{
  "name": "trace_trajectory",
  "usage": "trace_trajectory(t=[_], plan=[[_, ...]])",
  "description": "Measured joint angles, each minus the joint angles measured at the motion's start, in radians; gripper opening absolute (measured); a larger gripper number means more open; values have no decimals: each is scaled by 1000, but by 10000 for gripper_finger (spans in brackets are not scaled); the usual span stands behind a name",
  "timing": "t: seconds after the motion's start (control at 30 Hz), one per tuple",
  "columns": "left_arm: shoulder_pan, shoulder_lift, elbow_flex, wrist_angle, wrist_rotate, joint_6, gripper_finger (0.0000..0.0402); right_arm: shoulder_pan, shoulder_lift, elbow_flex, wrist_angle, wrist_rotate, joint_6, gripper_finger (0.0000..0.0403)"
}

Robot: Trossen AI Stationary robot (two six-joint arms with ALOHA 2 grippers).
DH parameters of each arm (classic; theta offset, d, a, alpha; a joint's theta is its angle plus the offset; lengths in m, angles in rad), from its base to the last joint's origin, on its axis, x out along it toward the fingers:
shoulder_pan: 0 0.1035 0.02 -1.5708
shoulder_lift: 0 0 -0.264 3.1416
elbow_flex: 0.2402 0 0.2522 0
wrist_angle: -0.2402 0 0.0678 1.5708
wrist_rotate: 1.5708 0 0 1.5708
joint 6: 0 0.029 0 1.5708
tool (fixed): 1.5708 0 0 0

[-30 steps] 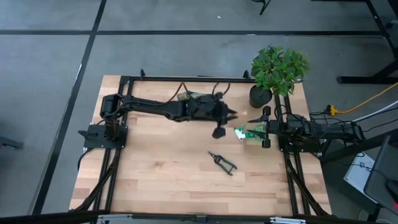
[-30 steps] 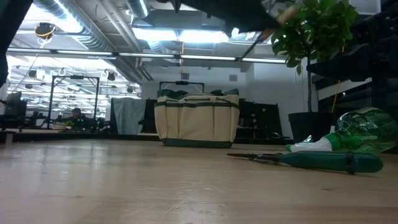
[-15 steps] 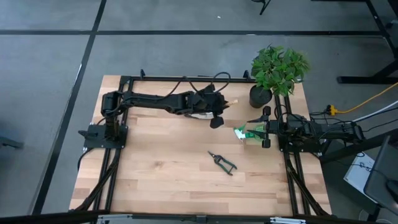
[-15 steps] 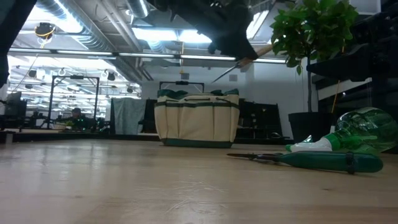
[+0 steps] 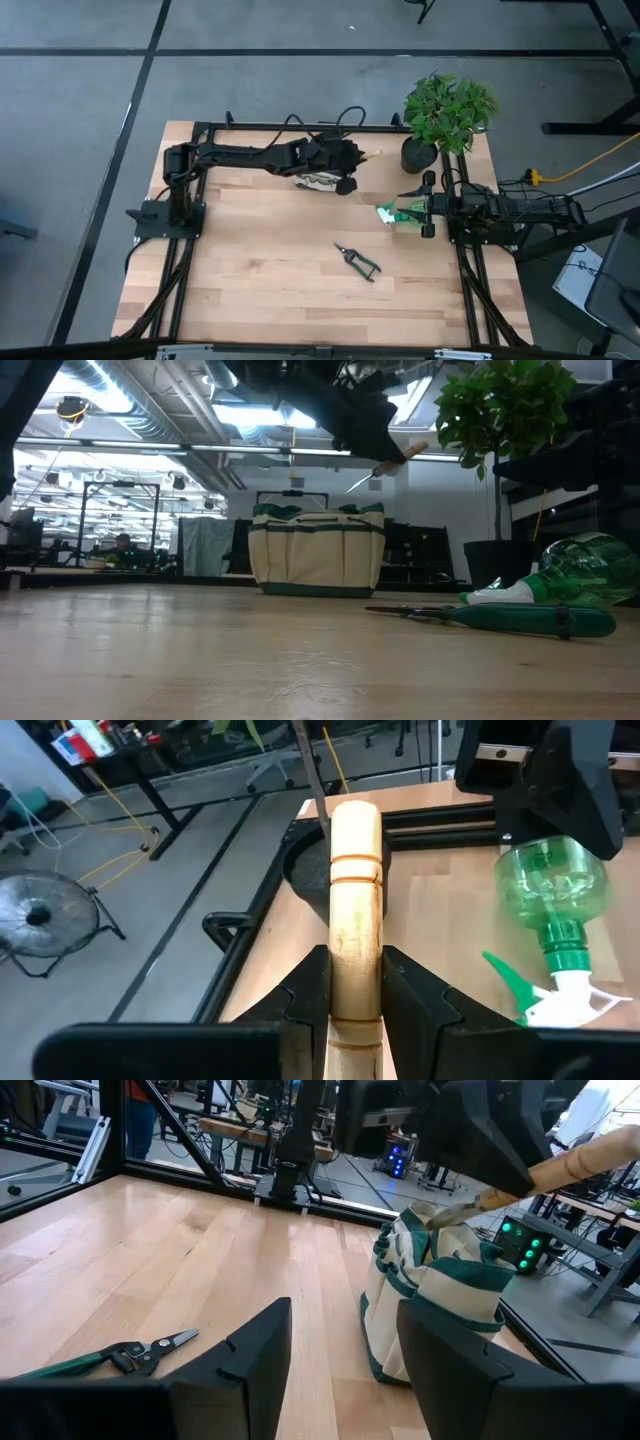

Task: Pick & Place Garden tools in Gardening bag
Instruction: Put the brown trowel into the light brown gardening bag

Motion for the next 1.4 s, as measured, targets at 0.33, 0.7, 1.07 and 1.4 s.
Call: trace_trajectory(t=[0.33,0.7,1.07,1.4], plan=[[41,0,0,45,145,-62,64,0,0,0,0,0,0,185],[9,0,-38,57,175,-102,63,0,0,0,0,0,0,185],[9,-5,-90,113,170,-90,63,0,0,0,0,0,0,185],[39,-51,-91,126,172,-35,65,0,0,0,0,-1,0,185]])
